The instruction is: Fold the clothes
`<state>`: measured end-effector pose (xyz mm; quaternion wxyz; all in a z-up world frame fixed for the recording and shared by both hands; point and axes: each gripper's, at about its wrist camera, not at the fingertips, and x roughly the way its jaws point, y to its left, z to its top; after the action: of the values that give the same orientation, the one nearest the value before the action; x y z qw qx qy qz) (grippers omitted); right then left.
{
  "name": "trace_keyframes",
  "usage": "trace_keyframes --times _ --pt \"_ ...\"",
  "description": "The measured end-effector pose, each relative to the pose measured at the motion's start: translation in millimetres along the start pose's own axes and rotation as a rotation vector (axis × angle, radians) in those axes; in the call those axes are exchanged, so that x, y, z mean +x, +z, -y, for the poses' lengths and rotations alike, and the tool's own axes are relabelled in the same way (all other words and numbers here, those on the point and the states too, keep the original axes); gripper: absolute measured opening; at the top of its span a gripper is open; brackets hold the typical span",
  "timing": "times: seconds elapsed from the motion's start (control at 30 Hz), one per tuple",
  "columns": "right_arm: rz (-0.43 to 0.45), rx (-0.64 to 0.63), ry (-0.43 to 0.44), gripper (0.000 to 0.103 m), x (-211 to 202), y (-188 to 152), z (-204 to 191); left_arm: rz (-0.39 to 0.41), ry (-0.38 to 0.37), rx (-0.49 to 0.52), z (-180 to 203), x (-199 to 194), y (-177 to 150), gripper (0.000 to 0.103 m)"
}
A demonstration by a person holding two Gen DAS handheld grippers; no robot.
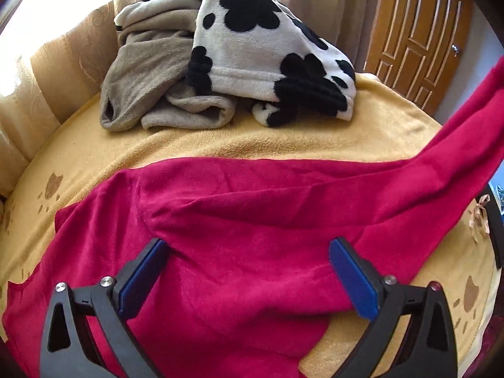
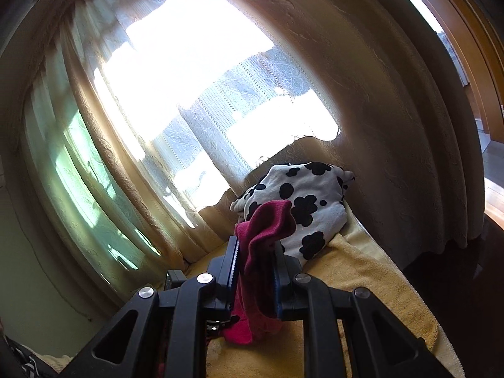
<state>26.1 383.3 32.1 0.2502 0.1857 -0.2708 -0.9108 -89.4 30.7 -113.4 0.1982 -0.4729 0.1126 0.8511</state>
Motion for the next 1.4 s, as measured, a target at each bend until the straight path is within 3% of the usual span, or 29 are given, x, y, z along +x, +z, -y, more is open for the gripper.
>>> trace_keyframes --times 0.2,0.33,0.47,0.6,0.7,0.93,1.17,1.2,1.27,1.3,1.33,1.4 --pt "-0.006 -0.05 0.087 0.019 34.9 13.7 -45.0 0.127 -0.108 -0.153 -51.0 -63.5 -13.9 0.103" --pt "-0.051 -0.086 0.159 0.019 74.7 10.6 -80.9 0.132 -0.057 -0.292 -100.4 -92.0 -35.3 0.103" --pt "-0.099 -0.121 0.233 0.019 116.4 4.5 -119.0 0.141 -0.075 -0.445 -149.3 -112.0 -76.3 0.103" --pt "-0.181 -0.17 0.31 0.019 164.2 -13.0 -166.1 0.168 -0.042 -0.51 -183.9 -139.0 -117.8 0.103" --pt "-0.282 -0.225 0.355 0.019 206.2 -42.2 -204.3 0.177 -0.028 -0.544 -204.9 -154.5 -146.7 0.103" --pt "-0.568 -0.353 0.403 0.019 296.6 -151.2 -276.7 0.198 0.001 -0.631 -246.4 -181.1 -208.5 0.103" --pt "-0.82 -0.485 0.421 0.02 340.5 -253.5 -319.5 0.212 0.034 -0.698 -275.7 -194.7 -249.6 0.103" --pt "-0.856 -0.51 0.405 0.022 344.7 -265.5 -323.0 0.213 0.036 -0.703 -277.8 -195.0 -252.9 0.103" --pt "-0.908 -0.56 0.365 0.046 350.1 -285.0 -326.8 0.213 0.04 -0.707 -280.4 -195.2 -257.9 0.103" --pt "-0.915 -0.578 0.358 0.077 349.7 -290.2 -328.0 0.211 0.046 -0.704 -280.4 -195.1 -259.4 0.103" --pt "-0.914 -0.591 0.36 0.086 348.7 -293.0 -329.0 0.207 0.048 -0.702 -280.1 -194.9 -260.3 0.103" --pt "-0.893 -0.59 0.375 0.086 342.2 -288.8 -330.4 0.203 0.043 -0.703 -279.1 -194.1 -261.6 0.103"
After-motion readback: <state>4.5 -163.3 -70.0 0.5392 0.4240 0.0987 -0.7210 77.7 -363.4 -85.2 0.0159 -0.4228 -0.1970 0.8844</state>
